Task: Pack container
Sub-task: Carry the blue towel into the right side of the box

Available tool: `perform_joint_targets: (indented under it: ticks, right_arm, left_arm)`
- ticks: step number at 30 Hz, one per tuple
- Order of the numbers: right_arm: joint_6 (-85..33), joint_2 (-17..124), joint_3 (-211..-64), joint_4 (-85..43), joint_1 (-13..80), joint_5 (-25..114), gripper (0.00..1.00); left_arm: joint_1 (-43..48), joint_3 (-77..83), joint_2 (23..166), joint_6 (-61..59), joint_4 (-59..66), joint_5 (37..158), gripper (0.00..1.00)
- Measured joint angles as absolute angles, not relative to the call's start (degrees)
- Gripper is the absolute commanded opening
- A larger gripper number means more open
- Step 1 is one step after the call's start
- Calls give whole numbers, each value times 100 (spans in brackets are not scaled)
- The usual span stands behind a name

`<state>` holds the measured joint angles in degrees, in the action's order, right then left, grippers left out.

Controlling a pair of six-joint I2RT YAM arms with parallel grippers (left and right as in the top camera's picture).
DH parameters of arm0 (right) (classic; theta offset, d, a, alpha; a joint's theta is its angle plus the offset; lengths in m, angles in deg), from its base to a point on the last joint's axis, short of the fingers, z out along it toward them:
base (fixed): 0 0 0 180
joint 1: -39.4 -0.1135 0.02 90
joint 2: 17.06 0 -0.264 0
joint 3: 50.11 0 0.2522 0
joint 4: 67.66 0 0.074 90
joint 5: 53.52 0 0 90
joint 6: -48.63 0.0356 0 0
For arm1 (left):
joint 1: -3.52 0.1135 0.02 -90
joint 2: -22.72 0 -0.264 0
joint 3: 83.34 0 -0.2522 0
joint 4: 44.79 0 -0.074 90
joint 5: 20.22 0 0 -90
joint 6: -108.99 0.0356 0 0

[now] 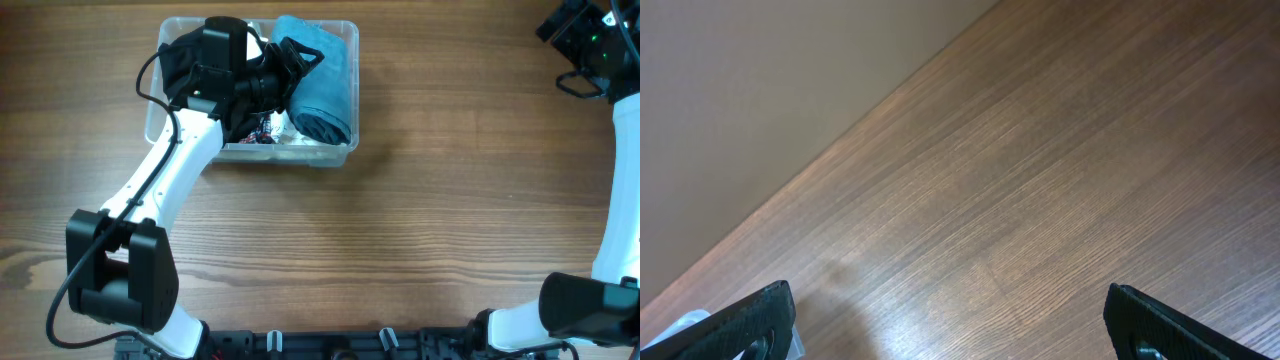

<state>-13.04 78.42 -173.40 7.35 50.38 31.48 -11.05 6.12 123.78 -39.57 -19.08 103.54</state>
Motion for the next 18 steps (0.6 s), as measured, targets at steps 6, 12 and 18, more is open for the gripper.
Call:
perform_joint_targets:
  ticks: [6,12,18]
  right_arm:
    - [-1304,7842,-17340,735,5038,3148,100]
    - [-1304,7842,-17340,737,5038,3148,100]
    - [-1304,7842,-17340,735,5038,3148,100]
  left_arm:
    - [-1020,612,12354,-3675,-1845,10417,80]
    - [-467,615,12159,-3122,-1110,10478,83]
    - [-338,615,12146,-2453,-931,10441,84]
